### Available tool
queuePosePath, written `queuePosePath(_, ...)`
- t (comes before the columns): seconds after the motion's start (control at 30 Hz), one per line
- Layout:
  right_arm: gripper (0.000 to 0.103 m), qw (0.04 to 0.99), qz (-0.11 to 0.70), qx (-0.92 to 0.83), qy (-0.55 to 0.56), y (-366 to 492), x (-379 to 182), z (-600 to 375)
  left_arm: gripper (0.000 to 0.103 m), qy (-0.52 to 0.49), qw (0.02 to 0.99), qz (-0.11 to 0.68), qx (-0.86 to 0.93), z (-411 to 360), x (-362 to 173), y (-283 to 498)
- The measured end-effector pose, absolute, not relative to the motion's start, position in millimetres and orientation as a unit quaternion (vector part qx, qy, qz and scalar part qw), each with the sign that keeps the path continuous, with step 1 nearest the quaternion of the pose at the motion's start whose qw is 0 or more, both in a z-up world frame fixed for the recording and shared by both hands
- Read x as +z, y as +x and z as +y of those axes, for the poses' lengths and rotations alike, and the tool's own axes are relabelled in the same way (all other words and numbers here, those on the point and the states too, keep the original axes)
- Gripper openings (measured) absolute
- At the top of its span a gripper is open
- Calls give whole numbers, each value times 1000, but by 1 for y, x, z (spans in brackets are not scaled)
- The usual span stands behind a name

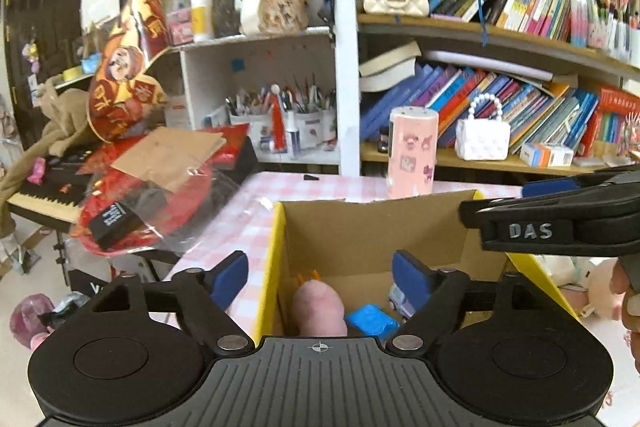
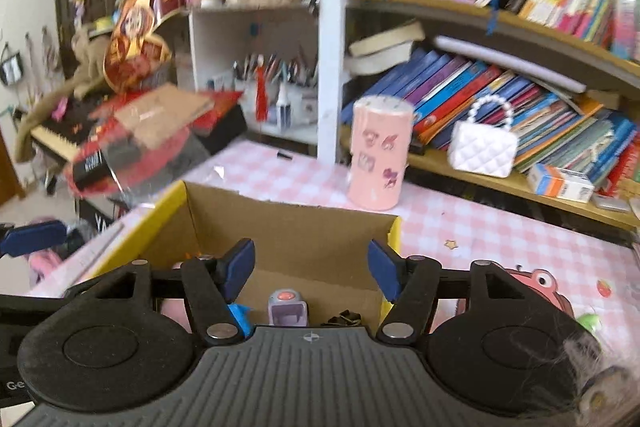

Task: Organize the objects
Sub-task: 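Withdraw both open grippers up and away from the box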

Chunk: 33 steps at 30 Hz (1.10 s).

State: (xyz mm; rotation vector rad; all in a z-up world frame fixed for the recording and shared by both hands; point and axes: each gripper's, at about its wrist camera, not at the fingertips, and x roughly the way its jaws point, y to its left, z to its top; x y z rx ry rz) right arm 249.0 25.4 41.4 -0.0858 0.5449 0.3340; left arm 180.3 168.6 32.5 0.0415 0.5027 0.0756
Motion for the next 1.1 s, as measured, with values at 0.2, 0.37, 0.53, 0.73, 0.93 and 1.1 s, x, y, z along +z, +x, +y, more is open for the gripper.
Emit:
queuePosePath(0.2, 68, 956, 258, 138, -24, 199, 44, 16, 86, 18, 966, 254, 49, 177, 30, 138)
queuePosePath(0.37, 68, 951, 282, 126, -30, 156, 26, 16, 87, 13, 959, 278, 58, 183, 17, 99)
queuePosePath(0.53, 69, 945, 306, 109, -28, 112, 5, 13, 92, 13, 953, 295, 62, 183, 7, 66)
queuePosePath(0.73, 72, 938, 336, 81, -18, 64, -18, 8, 95, 19, 950, 307, 60, 178, -4, 33)
queuePosePath(0.93, 74, 932, 355, 63, -29, 32, -35, 0, 96, 21, 944, 327, 47, 169, -17, 15)
queuePosePath(1.1, 75, 930, 365, 41, -24, 14, -41, -12, 96, 22, 938, 346, 24, 156, -27, 10)
